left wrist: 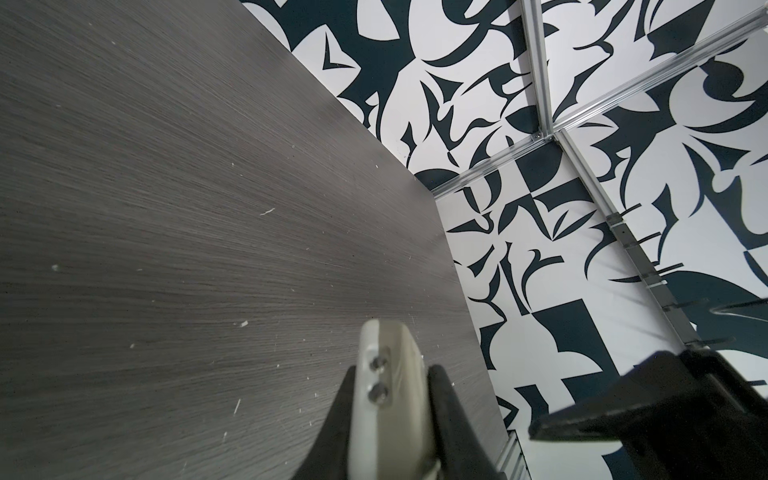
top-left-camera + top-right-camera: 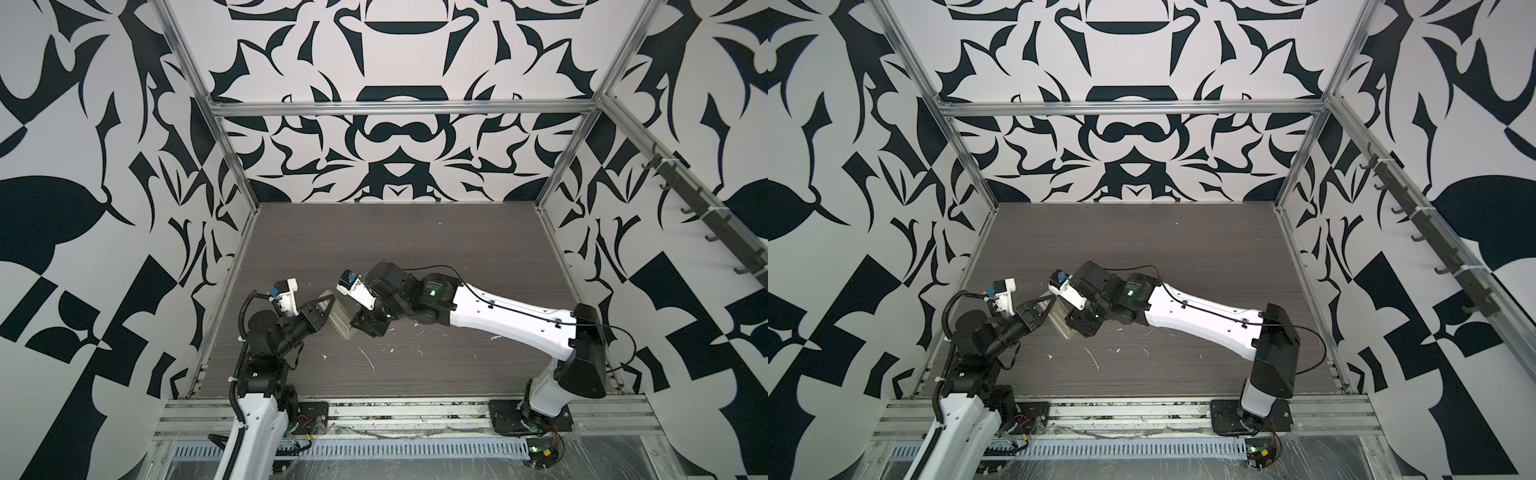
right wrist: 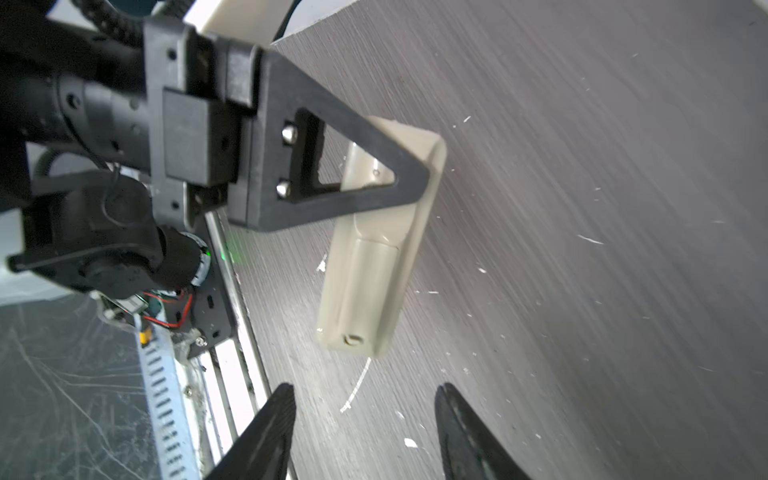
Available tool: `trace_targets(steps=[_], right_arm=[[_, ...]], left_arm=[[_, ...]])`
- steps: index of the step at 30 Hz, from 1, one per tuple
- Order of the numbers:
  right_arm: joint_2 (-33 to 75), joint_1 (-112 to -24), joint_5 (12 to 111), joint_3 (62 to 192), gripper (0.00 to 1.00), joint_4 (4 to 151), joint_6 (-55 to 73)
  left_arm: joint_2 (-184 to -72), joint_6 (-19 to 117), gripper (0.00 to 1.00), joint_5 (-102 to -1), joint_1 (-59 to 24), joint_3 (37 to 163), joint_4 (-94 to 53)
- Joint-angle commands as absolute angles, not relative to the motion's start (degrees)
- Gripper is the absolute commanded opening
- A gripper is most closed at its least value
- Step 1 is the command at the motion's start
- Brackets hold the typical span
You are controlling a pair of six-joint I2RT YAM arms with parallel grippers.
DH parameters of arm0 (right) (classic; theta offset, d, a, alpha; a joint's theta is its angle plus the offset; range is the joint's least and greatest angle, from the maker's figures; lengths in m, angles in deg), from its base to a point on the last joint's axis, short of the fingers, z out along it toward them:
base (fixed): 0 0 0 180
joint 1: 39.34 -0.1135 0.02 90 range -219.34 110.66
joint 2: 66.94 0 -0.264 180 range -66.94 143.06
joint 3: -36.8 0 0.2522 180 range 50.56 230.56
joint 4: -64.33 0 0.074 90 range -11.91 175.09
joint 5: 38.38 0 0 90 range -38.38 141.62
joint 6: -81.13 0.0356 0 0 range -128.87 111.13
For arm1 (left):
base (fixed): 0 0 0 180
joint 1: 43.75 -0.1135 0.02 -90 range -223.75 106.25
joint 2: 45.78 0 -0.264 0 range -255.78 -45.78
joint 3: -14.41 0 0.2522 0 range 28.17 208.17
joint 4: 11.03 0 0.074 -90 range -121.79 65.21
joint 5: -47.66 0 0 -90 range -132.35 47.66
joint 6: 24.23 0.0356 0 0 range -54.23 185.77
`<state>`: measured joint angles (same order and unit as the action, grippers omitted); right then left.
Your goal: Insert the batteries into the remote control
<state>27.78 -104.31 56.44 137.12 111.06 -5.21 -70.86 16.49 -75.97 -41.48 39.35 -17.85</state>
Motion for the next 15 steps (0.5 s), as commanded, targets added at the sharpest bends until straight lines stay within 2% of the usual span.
trace_targets(steps=[1,15], right_arm=[[27.03,-104.38,52.77,136.94,0.59,109.86,-7.94],[30.16,-103.88,55.2,135.02,0.56,104.58,-3.95]], left_arm=[[-70.23,15.59,0.0,-77.51,-41.4,40.3,-14.99],[-70.2,14.63,0.0,-80.07,-41.37,40.08,-13.01]])
